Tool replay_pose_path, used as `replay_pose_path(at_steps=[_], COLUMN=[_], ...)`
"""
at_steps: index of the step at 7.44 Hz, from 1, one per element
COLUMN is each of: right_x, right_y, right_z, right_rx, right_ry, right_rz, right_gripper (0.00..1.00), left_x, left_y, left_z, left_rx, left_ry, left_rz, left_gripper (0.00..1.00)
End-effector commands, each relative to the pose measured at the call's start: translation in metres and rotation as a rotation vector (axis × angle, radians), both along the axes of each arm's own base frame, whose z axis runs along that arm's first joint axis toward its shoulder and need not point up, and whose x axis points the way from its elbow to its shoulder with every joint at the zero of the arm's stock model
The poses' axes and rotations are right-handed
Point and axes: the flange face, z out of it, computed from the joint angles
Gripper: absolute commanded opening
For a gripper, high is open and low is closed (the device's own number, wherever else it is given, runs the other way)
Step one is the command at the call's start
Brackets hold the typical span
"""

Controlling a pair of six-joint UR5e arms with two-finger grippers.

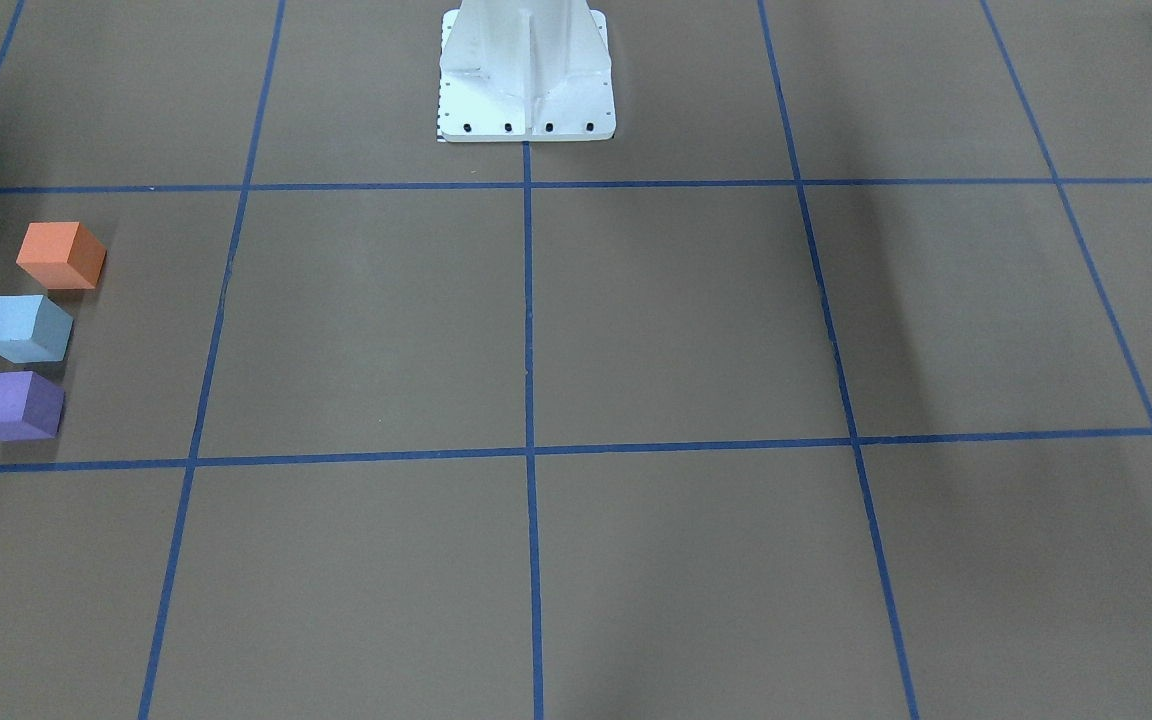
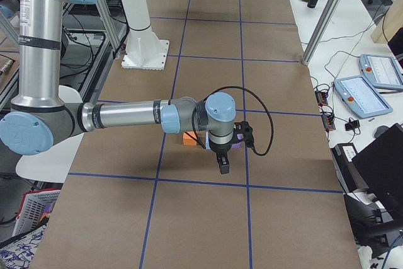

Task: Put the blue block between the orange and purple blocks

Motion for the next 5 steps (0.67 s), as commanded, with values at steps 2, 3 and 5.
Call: replay_pose_path(at_steps=[2,3,5], right_x=[0.0083,0.0083,0.0082], right_y=[0.0103,0.0104,0.0104], right_z=[-0.0053,-0.0052,-0.0053], right_rx=[-0.04,-0.04,-0.04], right_ry=[-0.032,-0.032,-0.033], right_rz=[0.003,0.003,0.003], right_gripper=[0.99,0.99,1.0], left_x=[-0.0005,-0.0005,-0.0017], left_y=[0.0015,0.0016,0.0042], left_z=[-0.0012,0.0001,-0.0022], left_rx=[0.02,0.021,0.051], left_ry=[0.009,0.009,0.006], left_rz=[-0.005,-0.003,-0.005], left_gripper=[1.0,1.0,1.0])
